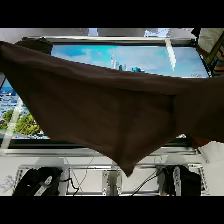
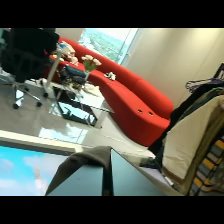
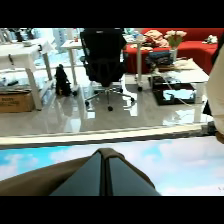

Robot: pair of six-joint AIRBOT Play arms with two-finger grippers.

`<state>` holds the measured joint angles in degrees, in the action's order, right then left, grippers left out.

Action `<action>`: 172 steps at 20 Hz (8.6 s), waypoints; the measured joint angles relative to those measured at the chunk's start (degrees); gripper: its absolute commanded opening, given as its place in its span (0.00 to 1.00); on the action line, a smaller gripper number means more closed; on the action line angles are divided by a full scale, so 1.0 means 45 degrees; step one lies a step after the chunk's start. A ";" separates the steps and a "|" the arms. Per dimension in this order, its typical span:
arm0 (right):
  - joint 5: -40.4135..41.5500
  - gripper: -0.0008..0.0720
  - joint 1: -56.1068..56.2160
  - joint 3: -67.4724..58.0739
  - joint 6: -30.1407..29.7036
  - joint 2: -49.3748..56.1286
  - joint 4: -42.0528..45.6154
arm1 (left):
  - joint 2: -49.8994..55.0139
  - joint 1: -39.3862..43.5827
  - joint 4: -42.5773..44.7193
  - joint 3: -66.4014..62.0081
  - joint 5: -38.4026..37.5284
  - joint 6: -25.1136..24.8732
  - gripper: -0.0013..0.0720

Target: Fold the shirts.

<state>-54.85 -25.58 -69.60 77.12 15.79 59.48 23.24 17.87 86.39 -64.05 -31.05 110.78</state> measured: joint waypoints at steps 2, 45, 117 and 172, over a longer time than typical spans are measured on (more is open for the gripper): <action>-0.0019 0.04 -0.0019 -0.0170 -0.0165 0.0549 -0.0335 | 0.0185 0.0000 0.0423 -0.0107 -0.0160 0.0049 0.03; 0.1370 0.04 0.3342 -0.1477 -0.4881 1.3784 -0.2467 | 1.2585 -0.1175 0.5615 -0.3536 -0.2453 0.0500 0.03; -0.5765 0.50 0.1637 0.6645 -0.1467 1.2065 0.0277 | 0.7480 -0.2710 0.1224 0.5756 -0.6290 -0.0903 0.83; -0.2225 0.05 0.1593 0.9957 -0.1778 0.7218 -0.2715 | 0.7878 -0.5129 -0.1904 0.7563 -0.3279 0.3337 0.69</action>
<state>-64.86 -18.41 -24.80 69.12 48.27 47.27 58.70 -5.21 77.82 -30.02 -45.80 125.80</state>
